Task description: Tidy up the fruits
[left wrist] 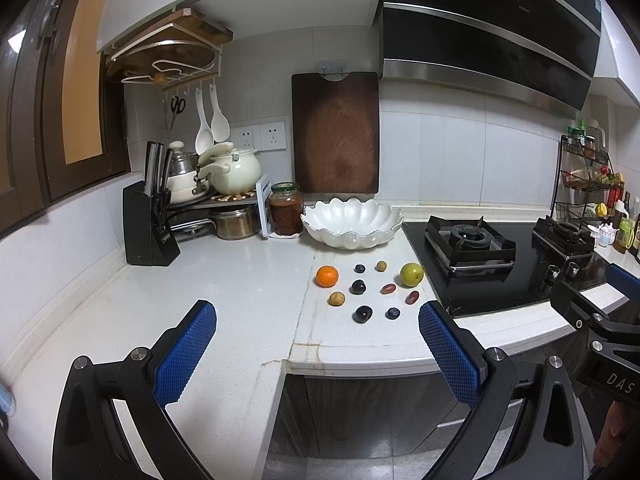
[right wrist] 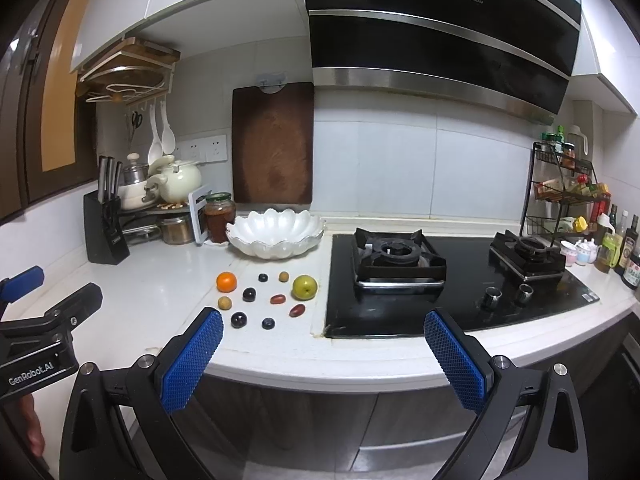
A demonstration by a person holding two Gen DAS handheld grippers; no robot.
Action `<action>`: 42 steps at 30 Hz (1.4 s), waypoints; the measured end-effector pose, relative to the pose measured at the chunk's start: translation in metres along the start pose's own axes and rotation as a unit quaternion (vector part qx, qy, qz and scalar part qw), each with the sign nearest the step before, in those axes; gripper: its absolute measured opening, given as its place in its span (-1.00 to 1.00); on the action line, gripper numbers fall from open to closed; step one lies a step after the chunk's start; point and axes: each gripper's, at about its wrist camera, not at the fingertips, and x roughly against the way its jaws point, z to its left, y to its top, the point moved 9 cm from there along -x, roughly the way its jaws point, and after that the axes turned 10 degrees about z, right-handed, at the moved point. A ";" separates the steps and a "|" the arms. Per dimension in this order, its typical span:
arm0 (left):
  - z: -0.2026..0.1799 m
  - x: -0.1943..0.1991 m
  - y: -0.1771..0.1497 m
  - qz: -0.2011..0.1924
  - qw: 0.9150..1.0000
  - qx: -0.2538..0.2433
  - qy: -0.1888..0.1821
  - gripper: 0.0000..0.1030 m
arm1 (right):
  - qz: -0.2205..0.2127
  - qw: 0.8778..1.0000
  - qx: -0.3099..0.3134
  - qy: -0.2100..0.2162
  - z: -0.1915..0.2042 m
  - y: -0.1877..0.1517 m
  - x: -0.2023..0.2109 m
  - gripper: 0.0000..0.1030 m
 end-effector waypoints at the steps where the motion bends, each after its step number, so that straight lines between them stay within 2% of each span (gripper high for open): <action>1: 0.000 0.000 0.000 0.000 1.000 -0.001 0.000 1.00 | 0.000 1.000 0.000 0.001 0.000 -0.001 0.000 0.99; 12: -0.002 -0.008 -0.005 0.015 1.000 -0.002 0.010 1.00 | 0.007 1.000 0.004 0.004 0.005 -0.002 -0.004 0.99; 20: 0.003 -0.029 0.007 0.016 1.000 -0.004 0.010 1.00 | 0.012 1.000 0.010 0.011 0.009 0.001 -0.027 0.97; 28: 0.006 -0.076 0.026 0.044 0.999 -0.012 -0.003 0.76 | 0.017 1.000 0.013 0.017 0.018 0.016 -0.067 0.82; 33: 0.007 -0.106 0.037 0.058 0.998 -0.022 -0.008 0.69 | 0.030 0.999 0.011 0.028 0.026 0.026 -0.098 0.66; 42: 0.004 -0.169 0.045 0.105 0.993 -0.038 -0.026 0.47 | 0.082 0.995 0.020 0.046 0.039 0.027 -0.162 0.36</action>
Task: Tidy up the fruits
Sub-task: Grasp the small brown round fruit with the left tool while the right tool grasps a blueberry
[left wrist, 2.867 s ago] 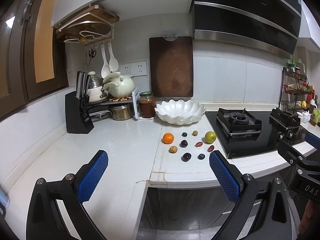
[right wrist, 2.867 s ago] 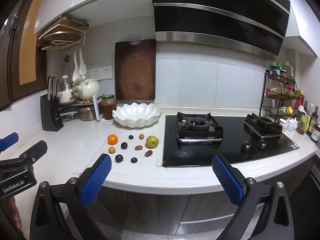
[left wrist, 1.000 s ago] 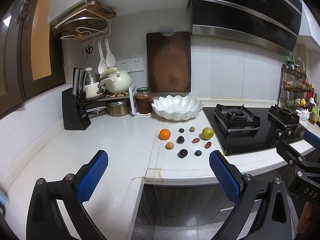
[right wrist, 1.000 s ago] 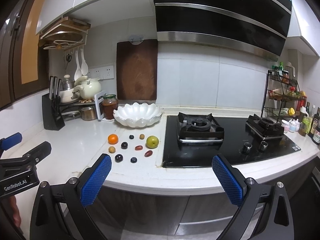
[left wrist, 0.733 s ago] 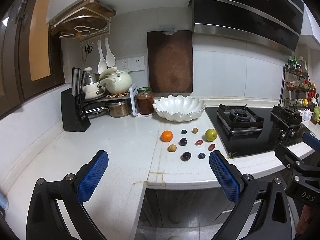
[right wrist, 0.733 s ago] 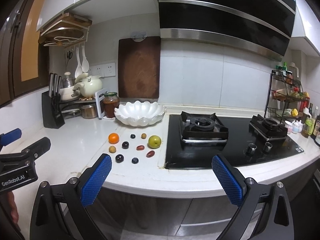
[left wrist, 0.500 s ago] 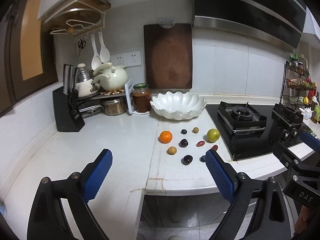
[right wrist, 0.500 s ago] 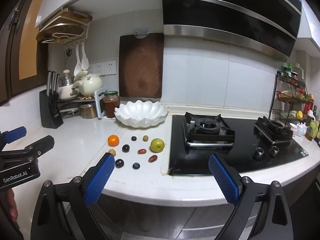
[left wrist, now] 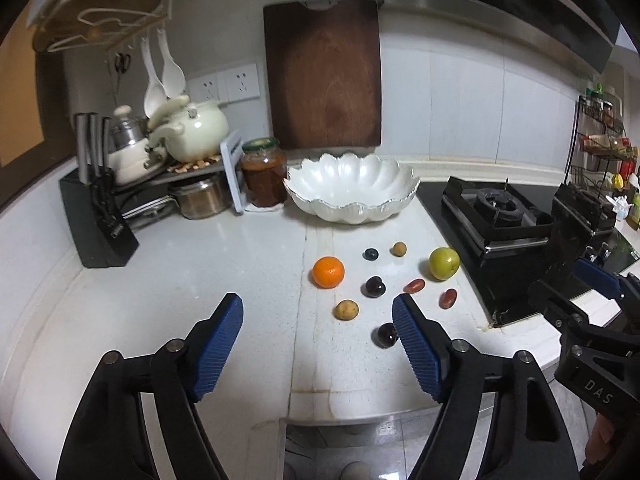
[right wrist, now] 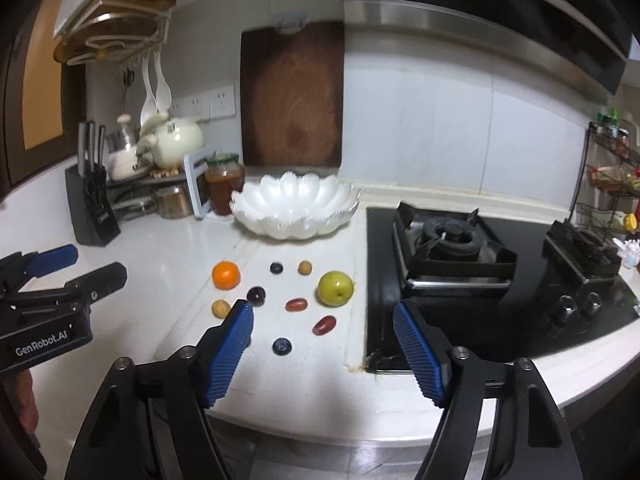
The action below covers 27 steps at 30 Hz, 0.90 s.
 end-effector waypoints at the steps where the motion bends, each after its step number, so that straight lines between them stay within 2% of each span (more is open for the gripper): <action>1: 0.000 -0.005 0.001 0.004 1.000 -0.002 0.000 0.45 | 0.006 1.000 0.001 0.003 0.001 0.000 -0.006 0.35; 10: 0.001 -0.063 0.003 0.056 0.998 -0.015 -0.023 0.23 | 0.073 0.997 0.018 0.026 0.019 -0.011 -0.064 0.17; 16: -0.001 -0.098 -0.004 0.085 0.996 -0.021 -0.036 0.16 | 0.123 0.991 0.023 0.044 0.029 -0.026 -0.098 0.02; 25: -0.012 -0.142 -0.013 0.129 0.990 -0.018 -0.061 -0.03 | 0.162 0.985 0.016 0.063 0.035 -0.040 -0.133 -0.10; 27: -0.013 -0.149 -0.015 0.136 0.989 -0.018 -0.064 -0.04 | 0.170 0.983 0.016 0.069 0.038 -0.043 -0.140 -0.18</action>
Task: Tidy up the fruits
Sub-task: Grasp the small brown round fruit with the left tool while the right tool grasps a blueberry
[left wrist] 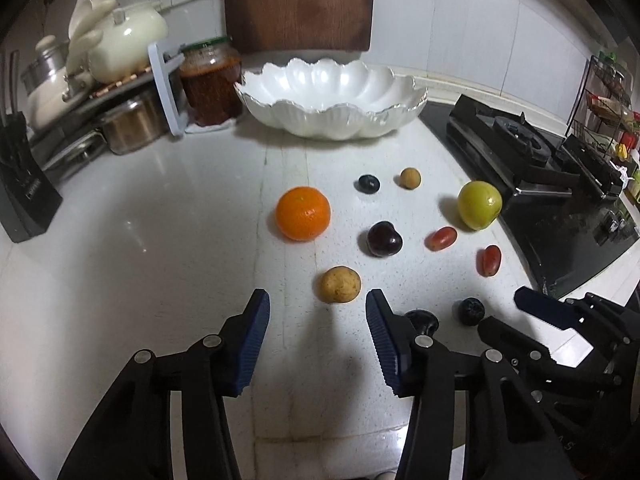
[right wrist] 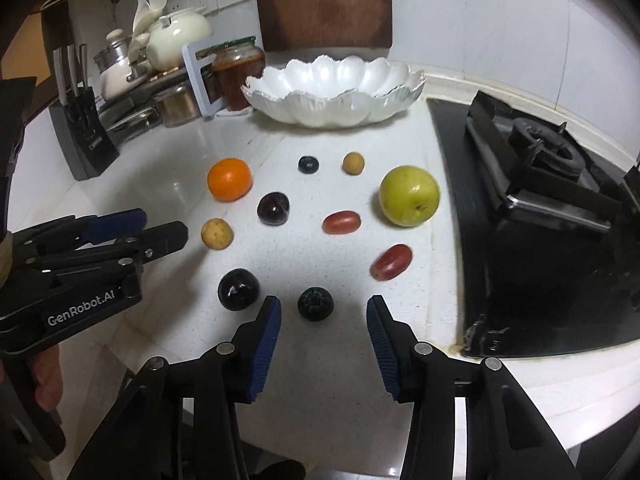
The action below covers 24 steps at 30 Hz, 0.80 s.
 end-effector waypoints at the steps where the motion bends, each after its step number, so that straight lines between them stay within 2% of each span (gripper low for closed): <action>1: 0.000 -0.002 0.000 0.002 1.000 0.000 0.000 -0.05 | 0.004 1.000 0.000 0.003 0.001 0.000 -0.002 -0.20; 7: -0.003 -0.016 0.003 0.011 1.000 -0.008 -0.005 -0.18 | 0.013 1.000 0.002 0.001 0.000 -0.002 -0.012 -0.24; 17: -0.009 -0.031 0.009 0.021 0.999 -0.013 -0.024 -0.26 | 0.019 1.000 0.003 0.003 0.001 0.002 -0.018 -0.31; 19: -0.011 -0.035 0.010 0.025 0.999 -0.015 -0.025 -0.39 | 0.020 1.000 0.003 0.002 0.001 0.002 -0.018 -0.35; 24: -0.013 -0.041 0.011 0.031 0.999 -0.012 -0.034 -0.43 | 0.027 1.000 0.005 0.006 0.003 0.004 -0.024 -0.48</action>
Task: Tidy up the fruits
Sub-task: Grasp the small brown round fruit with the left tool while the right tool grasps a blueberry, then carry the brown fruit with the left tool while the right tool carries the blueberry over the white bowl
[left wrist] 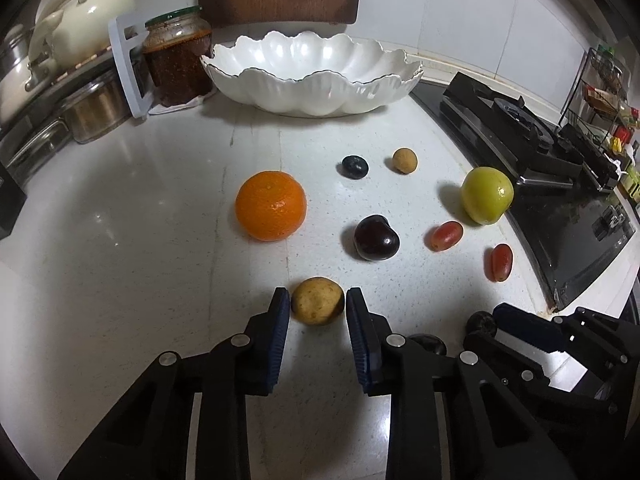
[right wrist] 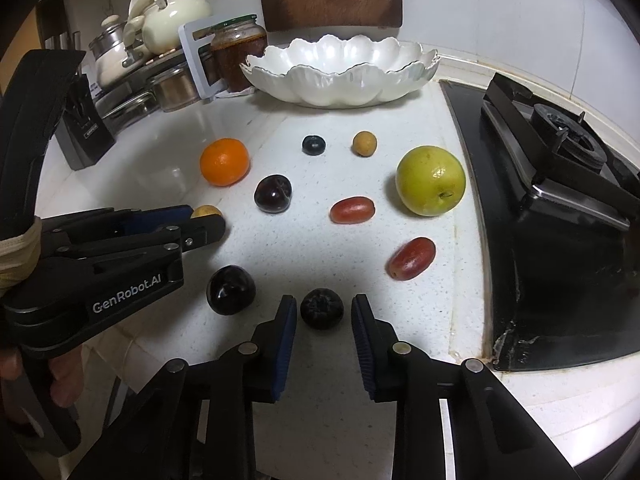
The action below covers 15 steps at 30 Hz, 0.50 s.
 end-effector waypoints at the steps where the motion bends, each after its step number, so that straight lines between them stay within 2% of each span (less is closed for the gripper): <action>1: 0.000 -0.001 0.000 0.000 1.000 -0.001 0.001 -0.44 | 0.001 1.000 0.001 0.000 0.000 0.000 -0.001 -0.50; 9: -0.001 0.002 0.002 -0.005 1.000 -0.011 0.004 -0.46 | -0.003 1.000 0.002 0.001 0.000 0.004 0.000 -0.53; 15: -0.001 0.014 0.010 -0.017 1.000 -0.013 0.005 -0.46 | -0.020 1.000 0.003 -0.003 -0.004 0.018 0.011 -0.53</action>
